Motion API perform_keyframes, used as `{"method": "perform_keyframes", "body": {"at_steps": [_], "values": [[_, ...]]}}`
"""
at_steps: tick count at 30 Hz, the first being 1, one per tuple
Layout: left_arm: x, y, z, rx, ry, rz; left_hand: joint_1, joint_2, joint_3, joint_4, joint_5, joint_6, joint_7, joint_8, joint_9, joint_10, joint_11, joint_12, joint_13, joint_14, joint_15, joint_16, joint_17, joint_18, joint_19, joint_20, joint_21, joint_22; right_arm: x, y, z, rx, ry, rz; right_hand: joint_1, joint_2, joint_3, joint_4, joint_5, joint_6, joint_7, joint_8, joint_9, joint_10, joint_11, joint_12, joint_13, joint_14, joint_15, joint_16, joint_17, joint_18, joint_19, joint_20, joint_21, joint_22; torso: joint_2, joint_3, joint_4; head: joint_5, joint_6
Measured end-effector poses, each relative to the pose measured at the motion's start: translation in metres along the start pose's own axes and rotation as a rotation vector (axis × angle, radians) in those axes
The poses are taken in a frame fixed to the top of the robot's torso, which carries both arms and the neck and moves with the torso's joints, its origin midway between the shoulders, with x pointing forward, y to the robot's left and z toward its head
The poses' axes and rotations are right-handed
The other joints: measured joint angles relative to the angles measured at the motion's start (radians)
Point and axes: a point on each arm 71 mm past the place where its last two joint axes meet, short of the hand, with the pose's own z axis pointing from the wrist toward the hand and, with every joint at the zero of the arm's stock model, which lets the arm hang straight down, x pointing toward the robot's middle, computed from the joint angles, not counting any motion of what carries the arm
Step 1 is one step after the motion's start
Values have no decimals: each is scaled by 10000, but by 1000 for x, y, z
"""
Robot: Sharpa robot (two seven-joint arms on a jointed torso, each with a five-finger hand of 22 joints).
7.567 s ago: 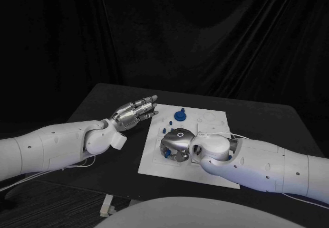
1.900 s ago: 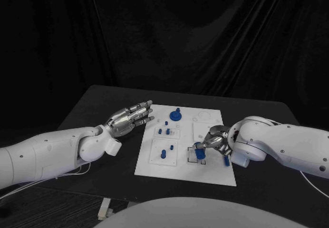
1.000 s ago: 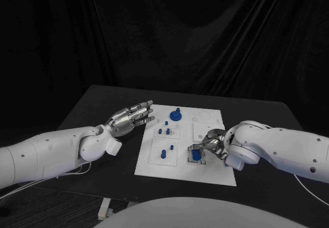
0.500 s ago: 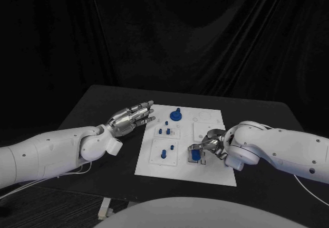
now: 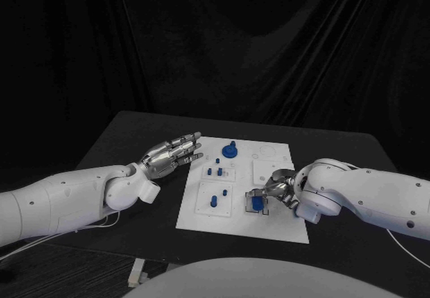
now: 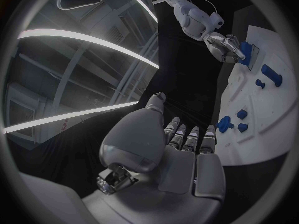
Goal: Assemble the parts on the task board
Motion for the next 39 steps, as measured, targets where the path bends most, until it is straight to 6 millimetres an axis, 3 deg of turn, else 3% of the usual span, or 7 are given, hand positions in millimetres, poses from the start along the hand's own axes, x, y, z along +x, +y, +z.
{"method": "perform_keyframes", "body": {"at_steps": [12, 14, 17, 20, 27, 39], "values": [[0, 1, 0, -47, 3, -1, 0, 0, 0, 0, 0, 0, 0, 0, 0, 0, 0, 0, 0, 0, 0, 0, 0, 0, 0, 0, 0, 0, 0, -1, 1, 18, 3, -21, 0, 0, 0, 0, 0, 1, 1, -7, -28, 0, 0, 0, -1, 0, 0, 0, 1, -1, 0, 0, 0, 0, 0, 1, -1, 10, 0], [0, 1, 0, -52, 2, -1, 0, 0, 0, 0, 0, 0, 0, 0, 0, 0, 0, 0, 0, 0, 0, 0, 0, 0, 0, 0, 0, 0, 1, -1, 1, 27, 10, -26, 0, 0, -63, 6, -48, 1, 2, -66, -75, 0, 0, 0, -1, 0, 71, 0, -8, -1, 20, 19, 0, 0, 0, 1, -1, 17, 0], [0, 1, 0, -57, 1, -1, 0, 0, 0, 0, 0, 0, 0, 0, 0, 0, 0, 0, 0, 0, 0, 0, 0, 0, 0, 0, 0, 0, 2, -1, 2, 46, 36, -29, -2, -2, -187, 131, -276, -152, 76, -207, -216, 5, 46, 0, -1, 0, 71, -12, -63, -1, 36, 36, -81, 0, 0, 1, -1, 29, 0], [0, 1, 0, -62, 1, -1, 0, 0, 0, 0, 0, 0, 0, 0, 0, 0, 0, 0, 0, 0, -1, 0, 0, 0, 0, 0, 0, 0, 3, -2, 3, 66, 72, -34, -149, -59, -364, 305, -758, -339, 163, -458, -523, 2, 117, 0, -1, -2, 145, -110, -182, -1, 20, 92, -213, -1, 0, 1, 0, 33, 0], [0, 1, 1, -75, 7, -3, 0, 0, 0, 0, 0, 0, 0, 0, 0, 0, 0, 0, 0, -1, 0, 0, 0, 0, 0, 0, 0, -1, 3, -2, 4, 57, 80, -39, -277, -61, -783, 532, -1785, -404, 235, -674, -1001, 0, 214, 0, 7, -3, 216, -156, -300, -2, -1, 144, -278, -1, -1, 1, 1, 29, 0], [-1, 1, 1, -95, 11, -4, 0, 0, 0, 0, 0, 0, 0, 0, 0, 0, 0, 0, 0, -37, 35, 0, 0, -1, 2, 71, 0, -1, 3, -2, 3, 44, 84, -32, -259, -158, -996, 436, -2267, -388, 251, -674, -1273, 0, 214, 0, 6, -3, 216, -156, -359, -2, 34, 179, -354, -1, -1, 1, 1, 35, 0]]}}
